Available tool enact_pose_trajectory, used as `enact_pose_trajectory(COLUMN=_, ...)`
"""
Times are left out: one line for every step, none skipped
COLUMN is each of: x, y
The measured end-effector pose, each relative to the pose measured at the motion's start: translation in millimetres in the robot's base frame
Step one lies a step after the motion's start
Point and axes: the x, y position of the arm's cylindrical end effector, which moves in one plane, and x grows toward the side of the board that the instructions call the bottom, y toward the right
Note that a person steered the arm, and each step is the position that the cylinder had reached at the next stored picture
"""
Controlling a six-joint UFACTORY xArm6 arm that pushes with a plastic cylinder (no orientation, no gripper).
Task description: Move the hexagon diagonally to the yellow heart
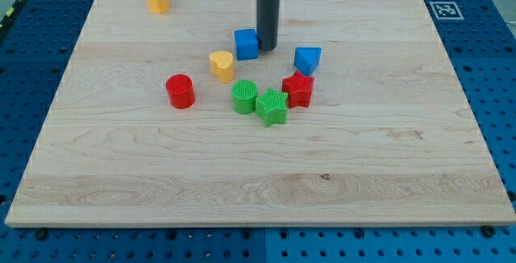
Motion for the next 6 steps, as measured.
enact_pose_trajectory(x=-8, y=-6)
enact_pose_trajectory(x=-61, y=-2)
enact_pose_trajectory(x=-105, y=-36)
enact_pose_trajectory(x=-127, y=-118)
enact_pose_trajectory(x=-149, y=-190)
enact_pose_trajectory(x=-147, y=-191)
